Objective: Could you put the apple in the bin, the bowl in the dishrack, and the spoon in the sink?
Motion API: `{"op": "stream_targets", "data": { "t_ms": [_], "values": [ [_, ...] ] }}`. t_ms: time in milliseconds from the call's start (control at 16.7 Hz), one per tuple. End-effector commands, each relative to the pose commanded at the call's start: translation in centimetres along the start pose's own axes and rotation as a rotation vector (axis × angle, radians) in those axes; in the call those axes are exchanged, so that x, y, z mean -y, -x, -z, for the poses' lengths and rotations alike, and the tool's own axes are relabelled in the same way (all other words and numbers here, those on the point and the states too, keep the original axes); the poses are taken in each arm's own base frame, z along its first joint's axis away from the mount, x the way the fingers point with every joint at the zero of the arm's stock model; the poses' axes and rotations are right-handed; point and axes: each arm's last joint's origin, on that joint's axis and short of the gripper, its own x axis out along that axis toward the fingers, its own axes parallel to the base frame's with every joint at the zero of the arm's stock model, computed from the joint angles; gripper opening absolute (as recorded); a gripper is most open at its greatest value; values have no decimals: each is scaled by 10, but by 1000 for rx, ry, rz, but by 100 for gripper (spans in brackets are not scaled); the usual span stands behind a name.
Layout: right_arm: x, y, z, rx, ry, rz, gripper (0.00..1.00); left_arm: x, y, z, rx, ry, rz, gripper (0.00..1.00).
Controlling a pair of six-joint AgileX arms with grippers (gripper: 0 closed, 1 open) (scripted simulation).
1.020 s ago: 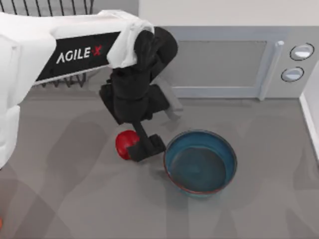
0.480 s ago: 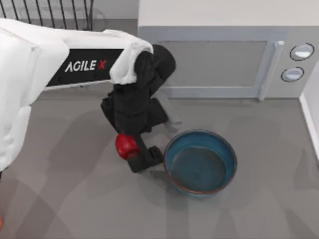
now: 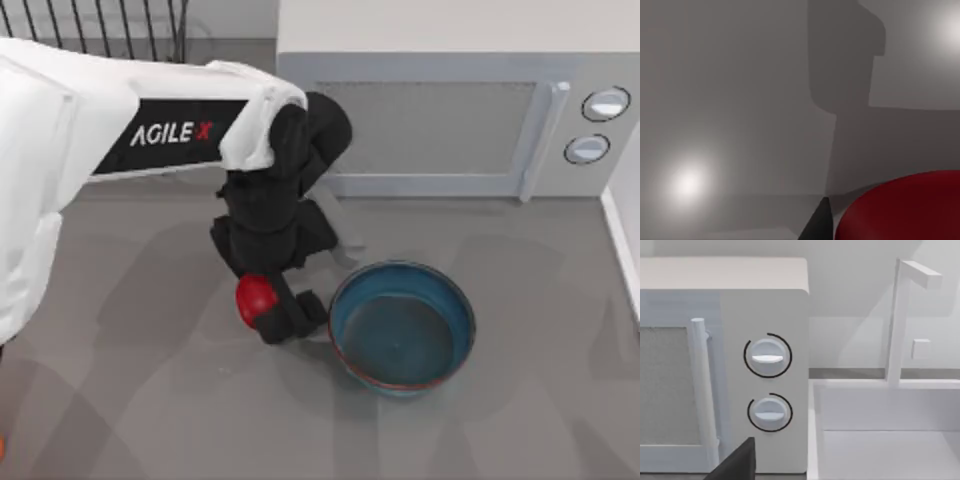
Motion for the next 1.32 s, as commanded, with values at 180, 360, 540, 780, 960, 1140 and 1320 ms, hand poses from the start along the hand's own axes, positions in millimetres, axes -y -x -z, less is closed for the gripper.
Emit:
{"op": "stream_targets", "data": {
  "t_ms": [180,360,540,780,960,1140,1320],
  "values": [
    [0,0,0,0,0,0,100,0,0,0,0,0,0,10],
    [0,0,0,0,0,0,100,0,0,0,0,0,0,0],
    [0,0,0,0,0,0,100,0,0,0,0,0,0,0],
    [0,0,0,0,0,0,100,4,5,1,13,9,26,0],
    [0,0,0,0,0,0,100,3,16,0,14,7,24,0],
    [0,0,0,0,0,0,100,0,46,1,8,8,28,0],
    [0,0,0,0,0,0,100,1,81,4,5,5,30,0]
  ]
}}
